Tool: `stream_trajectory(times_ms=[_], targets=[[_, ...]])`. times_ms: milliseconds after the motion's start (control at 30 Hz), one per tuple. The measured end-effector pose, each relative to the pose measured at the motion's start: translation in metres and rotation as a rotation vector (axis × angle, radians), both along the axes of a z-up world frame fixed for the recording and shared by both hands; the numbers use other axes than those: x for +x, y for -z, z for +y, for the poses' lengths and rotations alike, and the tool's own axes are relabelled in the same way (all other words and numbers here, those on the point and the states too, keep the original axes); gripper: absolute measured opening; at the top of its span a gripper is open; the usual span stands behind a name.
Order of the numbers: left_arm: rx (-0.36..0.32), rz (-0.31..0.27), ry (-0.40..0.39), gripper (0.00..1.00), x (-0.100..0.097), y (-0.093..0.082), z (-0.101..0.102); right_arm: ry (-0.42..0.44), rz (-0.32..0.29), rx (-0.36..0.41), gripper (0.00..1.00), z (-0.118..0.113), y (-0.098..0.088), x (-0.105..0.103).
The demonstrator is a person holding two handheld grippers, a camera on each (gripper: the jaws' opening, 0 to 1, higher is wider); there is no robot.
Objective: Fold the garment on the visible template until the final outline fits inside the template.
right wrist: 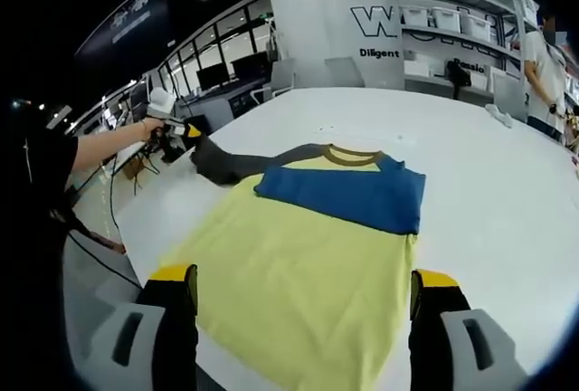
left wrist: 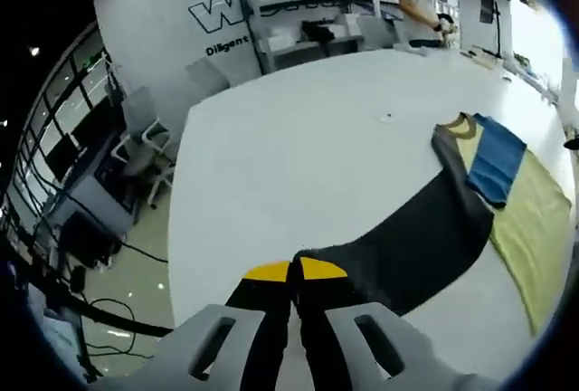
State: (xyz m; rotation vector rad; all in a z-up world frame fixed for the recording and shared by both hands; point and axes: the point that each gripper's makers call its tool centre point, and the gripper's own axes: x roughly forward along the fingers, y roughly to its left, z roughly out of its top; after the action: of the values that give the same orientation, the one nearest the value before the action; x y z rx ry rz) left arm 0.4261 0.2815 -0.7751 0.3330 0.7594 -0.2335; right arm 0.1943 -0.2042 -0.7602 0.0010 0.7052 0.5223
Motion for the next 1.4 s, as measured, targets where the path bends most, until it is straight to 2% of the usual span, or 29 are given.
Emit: stream_trajectory(times_ms=[133, 267, 433, 600, 700, 767, 867, 967, 1000, 1100, 1233, 1400], targets=[[0.034, 0.024, -0.027, 0.01, -0.004, 0.004, 0.024, -0.005, 0.000, -0.001, 0.97, 0.002, -0.001, 0.001], [0.069, 0.037, -0.033, 0.01, -0.008, 0.007, 0.038, -0.005, 0.007, -0.012, 0.97, 0.001, 0.002, -0.001], [0.065, 0.044, -0.044, 0.01, -0.009, 0.008, 0.047, -0.005, 0.011, -0.010, 0.97, 0.002, 0.003, -0.002], [0.052, 0.049, -0.048, 0.01, -0.009, 0.007, 0.047, -0.003, 0.016, -0.010, 0.97, 0.001, 0.004, -0.003], [-0.004, 0.128, -0.129, 0.01, -0.019, 0.012, 0.048, -0.003, 0.016, -0.013, 0.97, 0.000, 0.004, -0.004], [-0.002, 0.122, -0.120, 0.01, -0.019, 0.008, 0.046, -0.001, 0.015, -0.010, 0.97, 0.000, 0.004, -0.005], [0.015, 0.121, -0.079, 0.01, -0.019, -0.002, 0.035, -0.004, 0.014, -0.011, 0.98, 0.000, 0.004, -0.005], [0.021, 0.089, -0.034, 0.01, -0.017, -0.012, 0.025, -0.004, 0.013, -0.010, 0.97, 0.000, 0.003, -0.005], [0.003, 0.085, -0.013, 0.01, -0.018, -0.018, 0.015, -0.004, 0.011, -0.007, 0.97, 0.001, 0.002, -0.005], [-0.023, 0.091, 0.008, 0.01, -0.020, -0.024, 0.002, -0.006, 0.006, -0.006, 0.97, 0.002, 0.001, -0.004], [-0.115, 0.111, 0.072, 0.01, -0.023, -0.033, -0.029, -0.011, 0.007, -0.009, 0.97, 0.002, 0.000, -0.004], [-0.070, 0.111, 0.147, 0.01, -0.024, -0.041, -0.053, -0.018, 0.006, -0.010, 0.97, 0.003, 0.000, -0.004]])
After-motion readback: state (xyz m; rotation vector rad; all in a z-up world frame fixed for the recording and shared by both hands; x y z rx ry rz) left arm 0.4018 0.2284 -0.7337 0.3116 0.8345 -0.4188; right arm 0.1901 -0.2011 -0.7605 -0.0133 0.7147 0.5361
